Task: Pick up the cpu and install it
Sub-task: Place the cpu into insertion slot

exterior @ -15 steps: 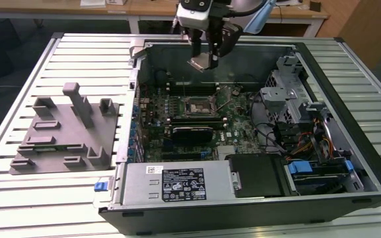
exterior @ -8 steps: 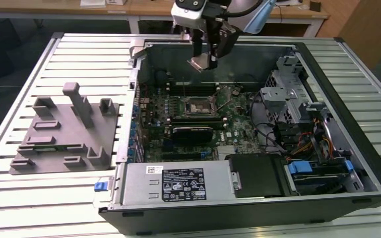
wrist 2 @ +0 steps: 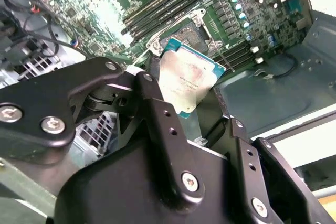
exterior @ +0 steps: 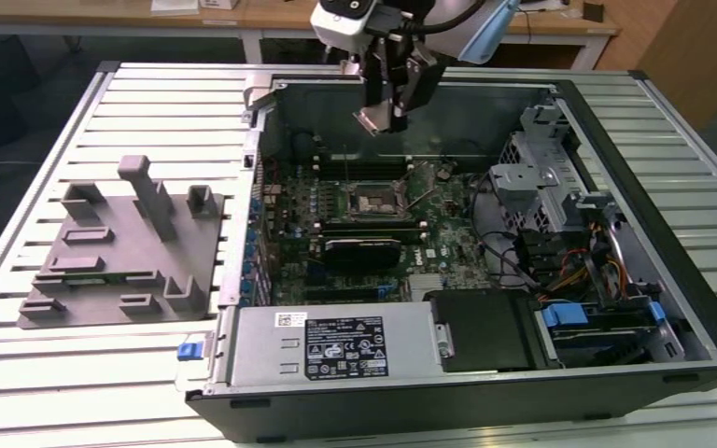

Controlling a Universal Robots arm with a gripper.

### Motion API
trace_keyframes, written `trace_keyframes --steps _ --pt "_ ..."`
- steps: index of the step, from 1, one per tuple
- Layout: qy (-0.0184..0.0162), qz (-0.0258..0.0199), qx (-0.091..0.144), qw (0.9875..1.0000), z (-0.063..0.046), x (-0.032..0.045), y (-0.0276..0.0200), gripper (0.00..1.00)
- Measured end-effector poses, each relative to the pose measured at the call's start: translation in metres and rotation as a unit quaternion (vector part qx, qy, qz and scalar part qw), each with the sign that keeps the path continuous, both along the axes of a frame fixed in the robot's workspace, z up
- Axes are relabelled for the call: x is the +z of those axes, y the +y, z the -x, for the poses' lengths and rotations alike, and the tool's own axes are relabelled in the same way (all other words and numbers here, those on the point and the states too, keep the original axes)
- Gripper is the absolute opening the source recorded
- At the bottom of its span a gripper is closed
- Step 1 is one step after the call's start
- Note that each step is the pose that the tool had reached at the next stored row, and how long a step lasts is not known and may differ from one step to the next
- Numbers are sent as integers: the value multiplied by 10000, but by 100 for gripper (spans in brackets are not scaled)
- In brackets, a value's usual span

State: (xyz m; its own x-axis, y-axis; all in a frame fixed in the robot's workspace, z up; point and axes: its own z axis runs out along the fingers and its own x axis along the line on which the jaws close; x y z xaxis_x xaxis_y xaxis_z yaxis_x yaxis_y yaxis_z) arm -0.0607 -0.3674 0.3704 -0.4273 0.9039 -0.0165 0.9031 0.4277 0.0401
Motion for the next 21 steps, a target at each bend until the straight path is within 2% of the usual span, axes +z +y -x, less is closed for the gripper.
trace_keyframes --steps 5,9,15,21 --pt "0 1 -388 9992 0 -8 2 53" --pt "0 1 -722 9974 0 -16 3 53" --pt "0 1 -1184 9930 0 -27 8 53" --pt "1 2 -1581 9874 0 -44 14 53"
